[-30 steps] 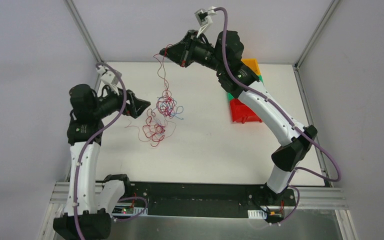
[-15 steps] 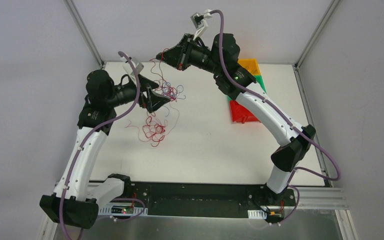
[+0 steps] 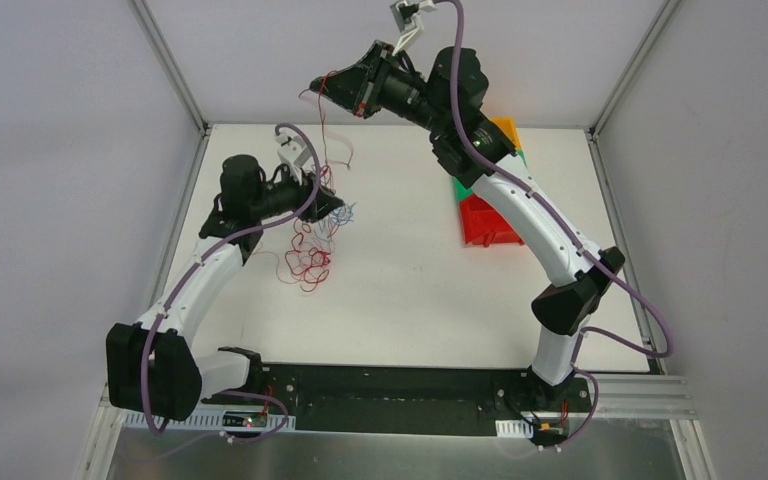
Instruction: Untangle the cables
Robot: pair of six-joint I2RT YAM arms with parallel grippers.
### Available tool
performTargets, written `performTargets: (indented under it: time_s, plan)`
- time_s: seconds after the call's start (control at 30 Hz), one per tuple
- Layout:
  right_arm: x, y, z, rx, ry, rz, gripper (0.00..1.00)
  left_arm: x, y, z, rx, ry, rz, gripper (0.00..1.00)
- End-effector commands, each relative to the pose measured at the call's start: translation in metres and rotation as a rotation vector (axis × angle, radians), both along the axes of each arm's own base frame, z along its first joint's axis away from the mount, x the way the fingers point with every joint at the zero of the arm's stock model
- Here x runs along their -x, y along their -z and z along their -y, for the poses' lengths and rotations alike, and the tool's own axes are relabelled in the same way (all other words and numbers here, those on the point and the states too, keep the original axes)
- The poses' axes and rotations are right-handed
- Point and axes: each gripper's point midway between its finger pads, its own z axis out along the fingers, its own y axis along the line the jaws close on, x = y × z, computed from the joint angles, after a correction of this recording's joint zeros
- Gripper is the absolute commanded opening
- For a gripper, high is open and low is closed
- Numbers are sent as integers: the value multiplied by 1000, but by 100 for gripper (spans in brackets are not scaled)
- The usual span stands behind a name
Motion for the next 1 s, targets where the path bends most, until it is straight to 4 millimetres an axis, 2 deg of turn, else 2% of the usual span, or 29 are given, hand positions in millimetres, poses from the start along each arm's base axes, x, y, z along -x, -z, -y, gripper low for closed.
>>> performTargets:
  time_s: [0.0,0.13,0.27,0.33,0.4,0.63,0.7,0.83,0.97]
  plan:
    - [23,-85,41,-199,27,93,0,7,45,-30,-59,-46,-65,29]
    - [14,-89,52,-211,64,82,0,22,66,-54,-113,-69,-102,42]
    - [4,-94,65,-228,102,74,0,39,87,-78,-167,-104,-152,43]
    - [0,-99,72,-238,120,84,0,43,95,-92,-192,-135,-169,37]
    - [-2,-108,81,-257,144,98,0,41,95,-101,-195,-160,-176,32]
    - [-6,-151,126,-342,252,179,0,39,99,-130,-274,-202,-213,31]
    - [-9,-159,141,-362,287,189,0,41,103,-141,-320,-207,-220,20]
    - [-13,-167,164,-376,332,205,0,46,121,-170,-394,-242,-270,0]
    - [-20,-163,177,-363,359,193,0,49,131,-197,-421,-278,-307,0]
